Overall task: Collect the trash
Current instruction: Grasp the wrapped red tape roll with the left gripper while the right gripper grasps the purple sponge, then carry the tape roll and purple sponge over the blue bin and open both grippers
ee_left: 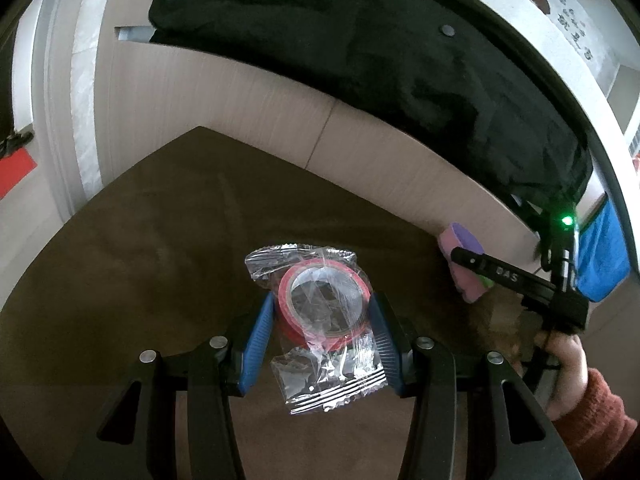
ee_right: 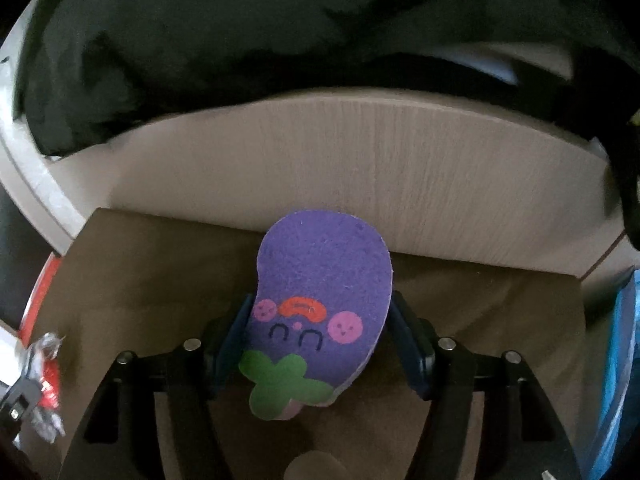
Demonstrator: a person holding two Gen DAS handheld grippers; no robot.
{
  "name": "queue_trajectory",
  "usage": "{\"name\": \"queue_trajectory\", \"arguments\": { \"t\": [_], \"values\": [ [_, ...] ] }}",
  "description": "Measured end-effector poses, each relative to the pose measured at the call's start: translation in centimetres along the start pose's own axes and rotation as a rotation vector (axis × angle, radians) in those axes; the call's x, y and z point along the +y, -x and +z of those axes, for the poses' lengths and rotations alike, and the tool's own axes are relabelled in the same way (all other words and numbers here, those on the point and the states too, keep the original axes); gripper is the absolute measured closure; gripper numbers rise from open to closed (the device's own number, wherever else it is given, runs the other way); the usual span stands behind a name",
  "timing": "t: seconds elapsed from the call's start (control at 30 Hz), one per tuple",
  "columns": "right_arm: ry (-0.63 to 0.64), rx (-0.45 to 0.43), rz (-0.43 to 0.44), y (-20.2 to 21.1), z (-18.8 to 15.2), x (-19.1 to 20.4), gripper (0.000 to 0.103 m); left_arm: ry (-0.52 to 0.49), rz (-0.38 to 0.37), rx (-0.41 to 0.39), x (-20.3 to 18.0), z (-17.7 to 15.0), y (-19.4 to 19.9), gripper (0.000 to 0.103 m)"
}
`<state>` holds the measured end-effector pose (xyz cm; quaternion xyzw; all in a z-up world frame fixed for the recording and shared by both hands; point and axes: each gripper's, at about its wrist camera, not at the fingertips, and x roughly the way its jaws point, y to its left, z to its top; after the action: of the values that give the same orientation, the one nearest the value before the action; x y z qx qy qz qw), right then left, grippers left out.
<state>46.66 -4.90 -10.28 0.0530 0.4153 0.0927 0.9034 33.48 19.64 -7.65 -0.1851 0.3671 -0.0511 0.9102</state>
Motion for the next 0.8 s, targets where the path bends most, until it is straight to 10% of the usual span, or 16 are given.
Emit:
{"name": "queue_trajectory", "arguments": {
  "t": [0.8],
  "values": [
    [0.082, -0.311, 0.095, 25.1, -3.8, -8.8, 0.042, -0.299, -0.084, -0.198, -18.7, 0.4, 8.4, 0.053]
  ]
}}
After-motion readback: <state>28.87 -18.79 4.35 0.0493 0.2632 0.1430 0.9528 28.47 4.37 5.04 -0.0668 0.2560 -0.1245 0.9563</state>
